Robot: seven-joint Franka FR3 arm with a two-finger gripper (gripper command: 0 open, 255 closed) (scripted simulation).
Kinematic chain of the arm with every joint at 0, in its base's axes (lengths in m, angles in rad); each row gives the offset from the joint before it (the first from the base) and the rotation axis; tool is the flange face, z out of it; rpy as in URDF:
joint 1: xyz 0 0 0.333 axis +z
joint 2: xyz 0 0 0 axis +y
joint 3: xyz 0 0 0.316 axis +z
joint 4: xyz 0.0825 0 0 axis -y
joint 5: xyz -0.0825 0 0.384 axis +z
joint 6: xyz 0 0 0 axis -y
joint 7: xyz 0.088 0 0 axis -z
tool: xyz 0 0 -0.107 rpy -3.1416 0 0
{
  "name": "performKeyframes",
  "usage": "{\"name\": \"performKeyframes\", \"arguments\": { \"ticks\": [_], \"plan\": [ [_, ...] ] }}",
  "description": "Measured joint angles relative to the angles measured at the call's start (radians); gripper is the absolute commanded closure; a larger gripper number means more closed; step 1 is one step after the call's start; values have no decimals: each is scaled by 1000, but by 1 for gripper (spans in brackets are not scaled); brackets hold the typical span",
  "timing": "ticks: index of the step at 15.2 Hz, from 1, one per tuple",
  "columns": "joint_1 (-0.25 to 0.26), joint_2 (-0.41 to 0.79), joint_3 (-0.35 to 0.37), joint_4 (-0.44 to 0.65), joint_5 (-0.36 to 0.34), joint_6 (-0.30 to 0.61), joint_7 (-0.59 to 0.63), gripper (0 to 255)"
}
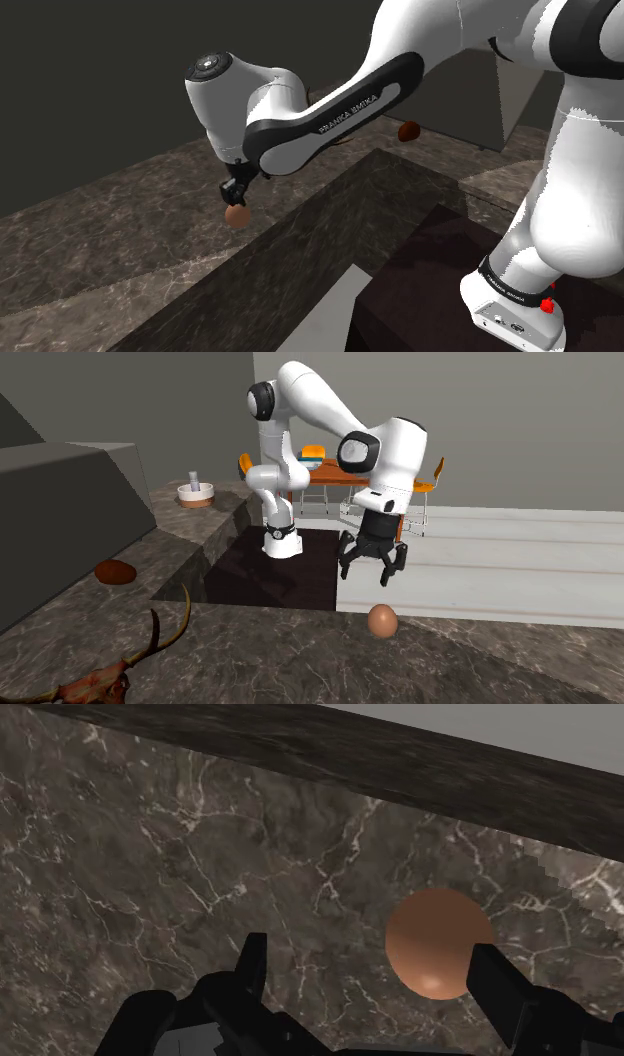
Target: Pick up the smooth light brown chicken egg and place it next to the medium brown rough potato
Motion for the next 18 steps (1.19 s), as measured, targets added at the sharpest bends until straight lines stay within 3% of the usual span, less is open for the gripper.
{"name": "performKeyframes", "arguments": {
  "ticks": [6,18],
  "plan": [
    [106,204,-20,198,-115,-46,80,0],
    [112,270,-45,197,-158,13,105,0]
  ]
}}
